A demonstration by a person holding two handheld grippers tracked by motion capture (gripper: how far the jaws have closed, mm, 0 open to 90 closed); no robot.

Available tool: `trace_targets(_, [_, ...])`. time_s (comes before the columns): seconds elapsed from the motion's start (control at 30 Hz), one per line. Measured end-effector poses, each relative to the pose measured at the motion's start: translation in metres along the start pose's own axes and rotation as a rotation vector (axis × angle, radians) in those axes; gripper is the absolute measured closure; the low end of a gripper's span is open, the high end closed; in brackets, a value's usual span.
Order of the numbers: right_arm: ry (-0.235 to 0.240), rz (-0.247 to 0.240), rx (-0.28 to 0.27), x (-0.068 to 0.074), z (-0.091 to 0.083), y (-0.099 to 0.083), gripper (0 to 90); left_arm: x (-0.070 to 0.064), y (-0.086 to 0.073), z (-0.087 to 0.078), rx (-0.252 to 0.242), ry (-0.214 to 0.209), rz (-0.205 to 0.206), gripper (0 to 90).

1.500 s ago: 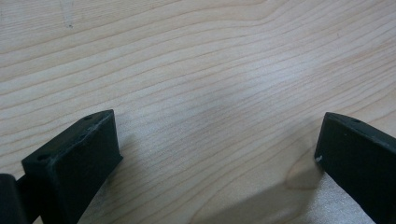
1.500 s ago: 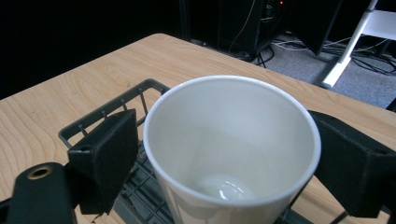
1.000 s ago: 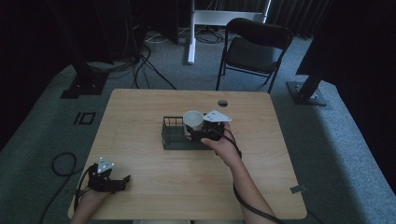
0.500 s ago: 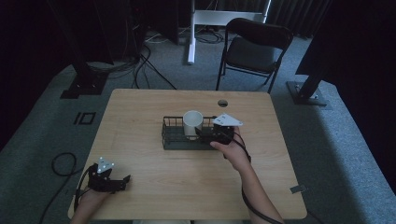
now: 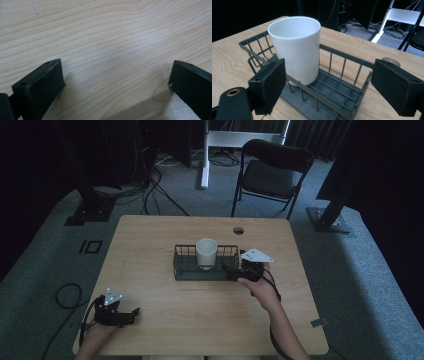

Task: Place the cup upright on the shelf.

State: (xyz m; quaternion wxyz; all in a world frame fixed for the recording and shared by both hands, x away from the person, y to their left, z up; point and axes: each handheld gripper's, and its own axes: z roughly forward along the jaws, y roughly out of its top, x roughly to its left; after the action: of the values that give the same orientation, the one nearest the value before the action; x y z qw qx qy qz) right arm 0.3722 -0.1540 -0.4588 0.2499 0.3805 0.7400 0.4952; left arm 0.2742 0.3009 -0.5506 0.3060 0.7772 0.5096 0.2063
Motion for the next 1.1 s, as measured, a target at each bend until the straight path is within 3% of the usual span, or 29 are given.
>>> trace_targets(0.67, [-0.052,0.053,0.033,-0.021,-0.024,-0.045,12.5,0.0,0.0,0.0,0.0,-0.001,0.001,0.1])
trace_targets(1.1, [-0.092,0.073,0.083,-0.035,-0.033,-0.071,12.5,0.0,0.0,0.0,-0.001,-0.001,0.002,0.1])
